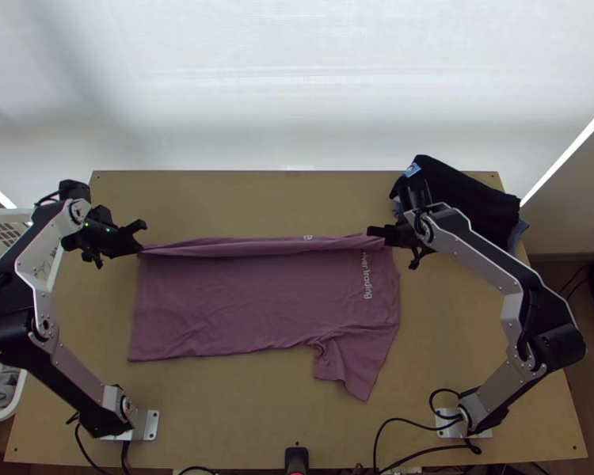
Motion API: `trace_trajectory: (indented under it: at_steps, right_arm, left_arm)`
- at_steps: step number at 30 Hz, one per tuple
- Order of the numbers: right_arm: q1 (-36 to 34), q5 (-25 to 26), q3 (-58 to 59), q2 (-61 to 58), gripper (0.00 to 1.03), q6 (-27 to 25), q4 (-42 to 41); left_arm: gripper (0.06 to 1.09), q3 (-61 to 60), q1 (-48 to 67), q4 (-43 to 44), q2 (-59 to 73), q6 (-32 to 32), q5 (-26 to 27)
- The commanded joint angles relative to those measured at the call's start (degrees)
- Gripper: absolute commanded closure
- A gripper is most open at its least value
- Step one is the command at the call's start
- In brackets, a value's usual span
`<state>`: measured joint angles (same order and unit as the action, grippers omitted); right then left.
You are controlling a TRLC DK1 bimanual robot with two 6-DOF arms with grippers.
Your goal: Fold the t-shirt
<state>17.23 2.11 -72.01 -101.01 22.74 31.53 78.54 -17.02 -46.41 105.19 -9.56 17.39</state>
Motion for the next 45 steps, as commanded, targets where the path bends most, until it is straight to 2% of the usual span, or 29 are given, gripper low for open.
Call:
trace_trajectory:
  at_steps: [1,4,6,7,9,10,12,13,14,16,20,22,25,28,32,35,36,42,45]
  right_arm:
    - [0.1,0.9,3.4,2.0,1.00,2.1,-1.8]
    - [-0.4,1.0,4.5,2.5,1.00,3.2,-2.6]
    - [-0.8,1.0,4.7,2.7,1.00,3.3,-2.5]
    - [-0.9,1.0,4.9,2.8,0.97,3.3,-2.5]
    - [-0.9,1.0,5.3,3.5,0.65,3.3,-1.7]
    - [-0.8,1.0,5.7,4.0,0.54,3.3,-1.2]
    - [-0.8,1.0,6.2,5.5,0.44,3.3,0.9]
    - [-1.0,0.4,6.7,6.0,0.44,3.0,1.4]
    - [-1.0,-0.7,6.2,6.1,0.41,2.9,4.2]
    - [-0.3,-0.4,5.1,8.6,0.40,2.6,11.5]
    - [2.1,0.3,10.9,22.0,0.40,2.9,12.0]
    - [3.2,0.0,12.7,27.5,0.40,3.4,13.6]
    - [5.5,-2.8,13.0,29.8,0.40,9.7,24.1]
    - [7.7,-4.7,16.8,31.1,0.40,10.1,30.1]
    - [7.2,-6.9,23.3,32.5,0.42,8.7,28.4]
    - [6.7,-9.2,27.7,32.3,0.55,9.3,23.6]
    - [6.6,-10.5,28.9,32.1,0.56,9.3,22.3]
    - [7.2,-12.8,29.6,27.6,0.56,9.5,20.2]
    - [7.6,-12.8,29.6,26.0,0.49,9.3,20.1]
  left_arm:
    - [1.05,-5.7,-0.6,2.6,-4.5,2.4,1.9]
    - [1.02,-12.4,-0.1,9.0,-10.4,3.0,2.9]
    - [0.84,-15.3,0.2,9.9,-13.6,3.1,2.9]
    - [0.71,-16.4,0.2,9.9,-14.9,2.9,2.9]
    - [0.50,-18.3,0.1,9.7,-16.9,2.7,3.4]
    - [0.41,-19.0,0.0,9.7,-17.8,3.1,4.7]
    - [0.30,-19.5,-0.4,8.8,-19.1,3.6,5.3]
    - [0.26,-19.4,-0.5,8.0,-19.5,4.0,5.4]
    - [0.20,-18.8,-0.7,6.5,-19.6,4.6,5.5]
    - [0.13,-17.9,-1.8,4.1,-20.1,5.3,5.4]
    - [0.12,-17.3,-5.5,3.4,-21.9,6.2,5.6]
    - [0.12,-17.4,-6.6,2.3,-23.5,8.8,5.6]
    - [0.12,-17.8,-7.8,0.1,-26.3,12.4,5.5]
    - [0.12,-18.3,-8.3,-2.8,-29.2,15.9,5.4]
    - [0.12,-19.0,-8.3,-5.4,-33.2,18.9,5.0]
    - [0.12,-20.4,-8.0,-6.1,-35.4,20.4,4.5]
    - [0.12,-20.7,-7.9,-6.7,-35.9,20.6,4.4]
    - [0.12,-22.0,-7.9,-8.6,-38.1,22.0,3.3]
    - [0.12,-22.2,-7.9,-9.0,-38.4,22.4,2.9]
